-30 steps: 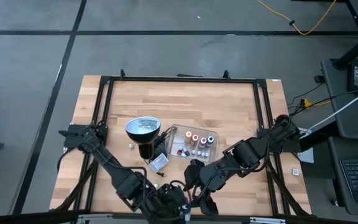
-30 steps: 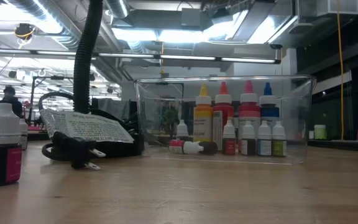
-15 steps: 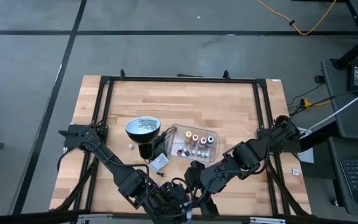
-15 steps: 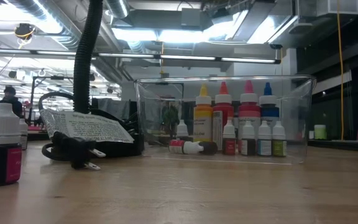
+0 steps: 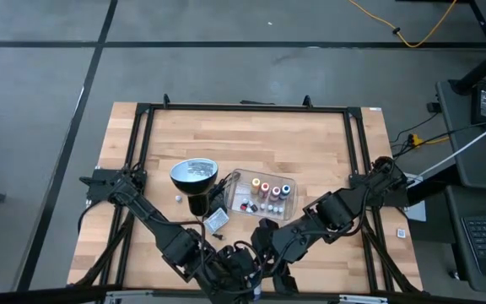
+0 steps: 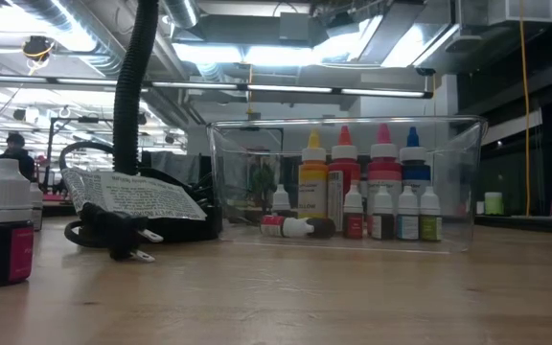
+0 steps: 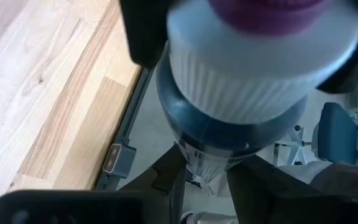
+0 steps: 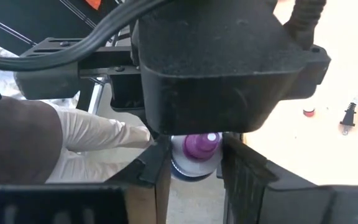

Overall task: Pick & Place food coloring
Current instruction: Put the big purple food coloring bottle into the transparent bin

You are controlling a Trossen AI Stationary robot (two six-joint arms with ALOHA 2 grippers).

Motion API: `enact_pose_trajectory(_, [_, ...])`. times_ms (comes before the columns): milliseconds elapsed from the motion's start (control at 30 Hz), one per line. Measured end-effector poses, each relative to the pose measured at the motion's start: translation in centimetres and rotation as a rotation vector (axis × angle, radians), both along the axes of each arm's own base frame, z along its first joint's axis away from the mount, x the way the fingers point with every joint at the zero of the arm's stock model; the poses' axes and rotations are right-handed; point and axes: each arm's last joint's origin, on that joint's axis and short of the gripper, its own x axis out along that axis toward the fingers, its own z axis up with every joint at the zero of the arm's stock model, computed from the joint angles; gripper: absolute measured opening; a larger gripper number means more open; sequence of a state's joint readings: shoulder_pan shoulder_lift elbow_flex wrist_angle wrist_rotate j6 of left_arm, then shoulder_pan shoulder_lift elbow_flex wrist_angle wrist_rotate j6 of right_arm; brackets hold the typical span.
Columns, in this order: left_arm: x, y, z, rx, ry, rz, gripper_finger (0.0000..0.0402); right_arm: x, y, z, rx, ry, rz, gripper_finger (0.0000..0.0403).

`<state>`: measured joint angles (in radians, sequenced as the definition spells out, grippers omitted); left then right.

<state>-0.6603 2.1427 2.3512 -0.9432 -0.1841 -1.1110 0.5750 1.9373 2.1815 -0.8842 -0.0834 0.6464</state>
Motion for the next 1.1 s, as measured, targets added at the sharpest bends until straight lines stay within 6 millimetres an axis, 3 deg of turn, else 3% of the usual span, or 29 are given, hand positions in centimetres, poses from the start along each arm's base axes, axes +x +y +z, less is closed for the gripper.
enact_pose_trajectory(233, [0.2,0.2,0.0,0.001,0.0,0.006,0.0126,-0.5,0.1,0.1,-0.01,0.012,0.008,0.0116])
enact_pose_trajectory(500, [-1.0,-0.5,-0.3,0.017,0.019,0.158,0.0137,-3.3,-1.6,1.9,-0.097,0.026,-0.055,0.0116])
enact_pose_trajectory(633, [-2.6,-1.4,-0.6,0.095,-0.001,0.28,0.0135,-5.0,-3.1,3.2,-0.155,0.022,-0.104,0.0116])
enact_pose_trajectory(767, [-4.5,-2.1,-0.5,0.209,-0.065,0.376,0.0134,-5.4,-4.7,3.5,-0.249,0.012,-0.128,0.0116])
enact_pose_trajectory(1100, [-12.1,-1.6,3.6,0.573,-0.5,0.65,0.0138,-2.1,-10.2,2.0,-0.475,0.029,-0.174,0.0116])
